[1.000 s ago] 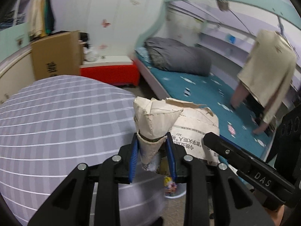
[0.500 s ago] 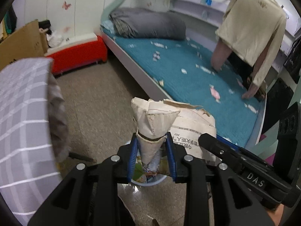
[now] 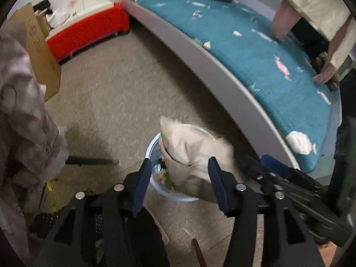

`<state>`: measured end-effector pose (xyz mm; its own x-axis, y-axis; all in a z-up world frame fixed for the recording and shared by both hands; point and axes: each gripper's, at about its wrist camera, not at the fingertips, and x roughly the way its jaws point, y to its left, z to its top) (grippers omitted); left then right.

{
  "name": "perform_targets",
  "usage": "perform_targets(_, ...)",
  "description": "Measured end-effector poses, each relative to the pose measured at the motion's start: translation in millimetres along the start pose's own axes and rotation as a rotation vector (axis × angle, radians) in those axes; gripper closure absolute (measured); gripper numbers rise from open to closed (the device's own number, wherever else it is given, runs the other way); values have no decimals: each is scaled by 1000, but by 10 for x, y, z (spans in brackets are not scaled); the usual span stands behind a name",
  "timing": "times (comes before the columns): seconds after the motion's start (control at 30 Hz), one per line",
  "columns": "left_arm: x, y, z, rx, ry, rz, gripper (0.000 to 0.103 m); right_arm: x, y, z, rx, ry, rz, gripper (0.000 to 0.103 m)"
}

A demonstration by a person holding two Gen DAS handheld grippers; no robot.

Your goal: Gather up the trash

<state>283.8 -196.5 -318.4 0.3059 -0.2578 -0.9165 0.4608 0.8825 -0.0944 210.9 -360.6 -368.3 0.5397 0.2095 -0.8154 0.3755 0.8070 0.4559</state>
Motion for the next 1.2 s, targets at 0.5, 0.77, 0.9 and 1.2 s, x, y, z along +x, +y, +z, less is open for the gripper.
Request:
perform_targets(0.5, -496, -76, -189, 45, -76, 42, 35, -484, 226, -172, -49, -76, 9, 37)
perform_targets(0.77, -1624, -65, -367, 32, -306, 135, 28, -1292, 695, -250, -154, -224, 71, 33)
perform_targets(0.9, -2230, 45, -510, 5, -421, 167, 24, -1698, 947, -337, -212, -300, 81, 31)
perform_targets(1.2, -3462, 391, -991, -68, -649, 266, 16, -2662, 1425, -664, -343, -482, 122, 27)
